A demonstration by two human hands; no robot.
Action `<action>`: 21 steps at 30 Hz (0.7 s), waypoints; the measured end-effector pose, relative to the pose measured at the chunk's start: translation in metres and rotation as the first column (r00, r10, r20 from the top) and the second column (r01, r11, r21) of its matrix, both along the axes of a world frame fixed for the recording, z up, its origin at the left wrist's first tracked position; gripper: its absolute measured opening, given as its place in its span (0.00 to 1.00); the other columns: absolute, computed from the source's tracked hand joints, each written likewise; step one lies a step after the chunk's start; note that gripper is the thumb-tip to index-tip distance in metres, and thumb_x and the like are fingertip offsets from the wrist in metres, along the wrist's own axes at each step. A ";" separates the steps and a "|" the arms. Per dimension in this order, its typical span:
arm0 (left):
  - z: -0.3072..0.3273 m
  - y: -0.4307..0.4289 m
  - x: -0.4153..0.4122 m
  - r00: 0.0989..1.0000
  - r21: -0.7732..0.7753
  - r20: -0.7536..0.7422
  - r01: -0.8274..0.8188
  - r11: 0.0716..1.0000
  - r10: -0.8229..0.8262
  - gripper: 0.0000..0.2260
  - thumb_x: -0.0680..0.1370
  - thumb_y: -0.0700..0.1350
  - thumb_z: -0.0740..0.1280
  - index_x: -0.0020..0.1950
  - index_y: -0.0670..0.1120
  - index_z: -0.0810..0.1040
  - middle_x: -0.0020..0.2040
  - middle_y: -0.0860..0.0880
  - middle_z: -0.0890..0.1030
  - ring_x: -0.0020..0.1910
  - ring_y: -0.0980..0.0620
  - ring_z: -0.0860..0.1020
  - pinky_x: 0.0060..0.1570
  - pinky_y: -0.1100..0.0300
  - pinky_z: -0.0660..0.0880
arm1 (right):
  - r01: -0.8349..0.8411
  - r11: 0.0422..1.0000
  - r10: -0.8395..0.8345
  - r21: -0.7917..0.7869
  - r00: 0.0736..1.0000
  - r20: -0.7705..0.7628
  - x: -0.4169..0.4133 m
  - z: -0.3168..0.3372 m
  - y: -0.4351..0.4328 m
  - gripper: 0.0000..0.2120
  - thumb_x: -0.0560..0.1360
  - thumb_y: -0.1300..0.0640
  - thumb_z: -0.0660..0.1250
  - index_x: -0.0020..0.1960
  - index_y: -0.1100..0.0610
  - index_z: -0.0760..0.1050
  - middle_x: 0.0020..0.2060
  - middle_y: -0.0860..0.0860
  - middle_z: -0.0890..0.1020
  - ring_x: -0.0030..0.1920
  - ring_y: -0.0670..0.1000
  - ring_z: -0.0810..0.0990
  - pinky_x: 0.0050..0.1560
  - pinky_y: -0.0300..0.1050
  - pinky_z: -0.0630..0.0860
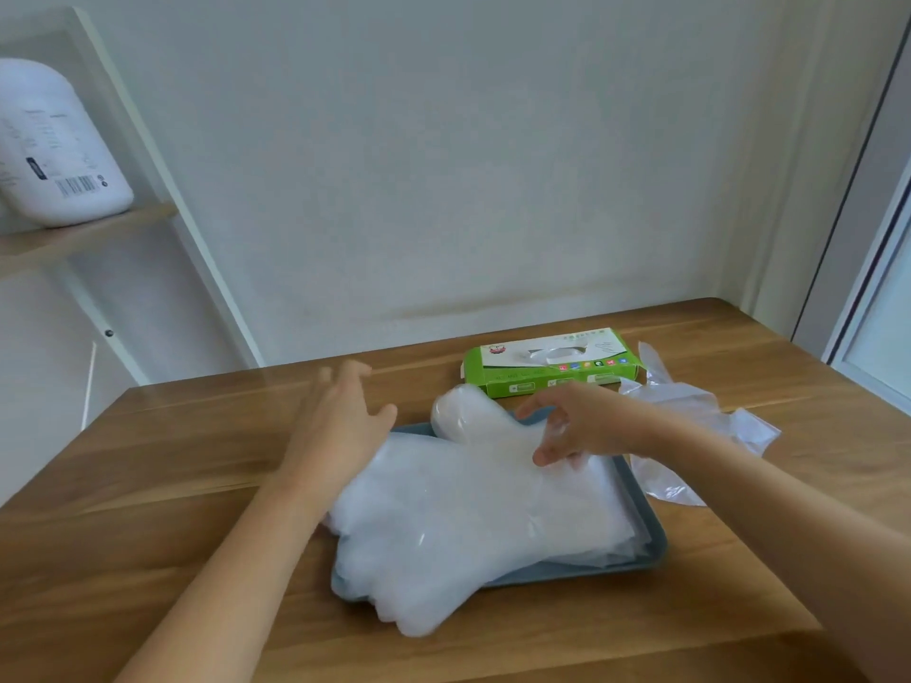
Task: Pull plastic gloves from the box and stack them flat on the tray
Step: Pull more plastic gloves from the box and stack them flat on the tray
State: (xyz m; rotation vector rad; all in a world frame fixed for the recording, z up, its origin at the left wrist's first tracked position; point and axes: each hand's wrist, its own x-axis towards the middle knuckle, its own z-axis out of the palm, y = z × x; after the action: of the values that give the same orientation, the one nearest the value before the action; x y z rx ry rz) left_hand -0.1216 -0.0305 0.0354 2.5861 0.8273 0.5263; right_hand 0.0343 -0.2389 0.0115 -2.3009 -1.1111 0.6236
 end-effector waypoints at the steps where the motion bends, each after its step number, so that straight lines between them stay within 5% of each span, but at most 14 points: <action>1: -0.001 -0.012 0.001 0.995 0.036 0.054 0.081 0.996 -0.083 0.17 0.77 0.50 0.68 0.65 0.51 0.71 0.58 0.52 0.72 0.54 0.54 0.74 0.52 0.59 0.71 | -0.007 1.000 0.007 -0.002 1.000 0.010 0.001 -0.001 0.001 0.26 0.71 0.56 0.74 0.66 0.51 0.71 0.44 0.54 0.85 0.33 0.46 0.81 0.47 0.40 0.78; 3: -0.005 -0.037 0.004 0.963 0.067 0.016 0.266 0.962 -0.268 0.14 0.77 0.51 0.67 0.62 0.53 0.74 0.54 0.57 0.72 0.51 0.58 0.74 0.49 0.62 0.69 | -0.003 1.000 0.003 -0.004 1.000 0.005 0.002 -0.002 0.003 0.26 0.70 0.56 0.74 0.66 0.50 0.72 0.43 0.52 0.84 0.33 0.45 0.81 0.47 0.40 0.79; 7: -0.039 -0.062 0.006 0.848 0.029 -0.315 0.457 0.889 -0.426 0.33 0.79 0.60 0.62 0.78 0.47 0.56 0.76 0.50 0.60 0.73 0.53 0.63 0.69 0.61 0.61 | 0.059 0.998 -0.058 -0.012 0.996 0.072 -0.001 0.000 0.003 0.25 0.70 0.55 0.75 0.66 0.52 0.73 0.40 0.45 0.80 0.36 0.44 0.79 0.44 0.38 0.74; 10: -0.061 -0.062 0.003 0.786 -0.041 -0.472 0.433 0.901 -0.399 0.38 0.79 0.65 0.52 0.79 0.46 0.39 0.80 0.48 0.42 0.78 0.52 0.43 0.76 0.53 0.43 | 0.143 0.968 -0.211 0.204 0.907 0.364 -0.017 -0.002 0.004 0.21 0.76 0.58 0.67 0.68 0.56 0.69 0.58 0.50 0.73 0.56 0.51 0.74 0.54 0.40 0.67; 12: -0.069 -0.061 0.004 0.763 -0.021 -0.523 0.435 0.900 -0.381 0.39 0.78 0.67 0.47 0.78 0.45 0.36 0.79 0.47 0.38 0.78 0.51 0.38 0.76 0.50 0.39 | 0.020 0.942 -0.167 0.335 0.894 0.416 -0.039 -0.008 0.007 0.19 0.79 0.63 0.60 0.70 0.58 0.68 0.67 0.52 0.68 0.65 0.53 0.71 0.61 0.37 0.63; 15: -0.072 -0.060 0.005 0.745 0.033 -0.553 0.469 0.883 -0.375 0.36 0.81 0.63 0.47 0.78 0.44 0.36 0.79 0.47 0.37 0.77 0.50 0.36 0.76 0.50 0.38 | -0.172 0.948 0.078 0.267 0.941 0.329 -0.073 -0.031 0.015 0.20 0.82 0.59 0.54 0.74 0.56 0.62 0.74 0.49 0.62 0.71 0.48 0.65 0.66 0.29 0.56; 17: -0.072 -0.059 0.005 0.732 0.042 -0.570 0.480 0.876 -0.374 0.33 0.82 0.59 0.48 0.77 0.45 0.34 0.79 0.47 0.35 0.77 0.50 0.35 0.76 0.51 0.37 | -0.171 0.971 0.124 0.167 0.958 0.260 -0.077 -0.044 0.015 0.23 0.83 0.53 0.50 0.77 0.55 0.53 0.77 0.49 0.55 0.76 0.47 0.54 0.66 0.25 0.43; 21: -0.073 -0.052 0.000 0.745 -0.024 -0.538 0.454 0.891 -0.394 0.42 0.76 0.70 0.48 0.77 0.46 0.33 0.78 0.48 0.34 0.77 0.53 0.35 0.75 0.53 0.36 | -0.159 0.977 0.193 -0.139 0.940 0.282 -0.058 -0.048 -0.001 0.31 0.80 0.40 0.45 0.78 0.51 0.40 0.77 0.47 0.42 0.76 0.45 0.38 0.70 0.37 0.35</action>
State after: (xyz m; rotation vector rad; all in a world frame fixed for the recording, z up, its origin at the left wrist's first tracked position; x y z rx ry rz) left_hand -0.1221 -0.0826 -0.0371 2.9358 0.3176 -0.3131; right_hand -0.0236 -0.2399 -0.0364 -2.4673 -1.4683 0.4262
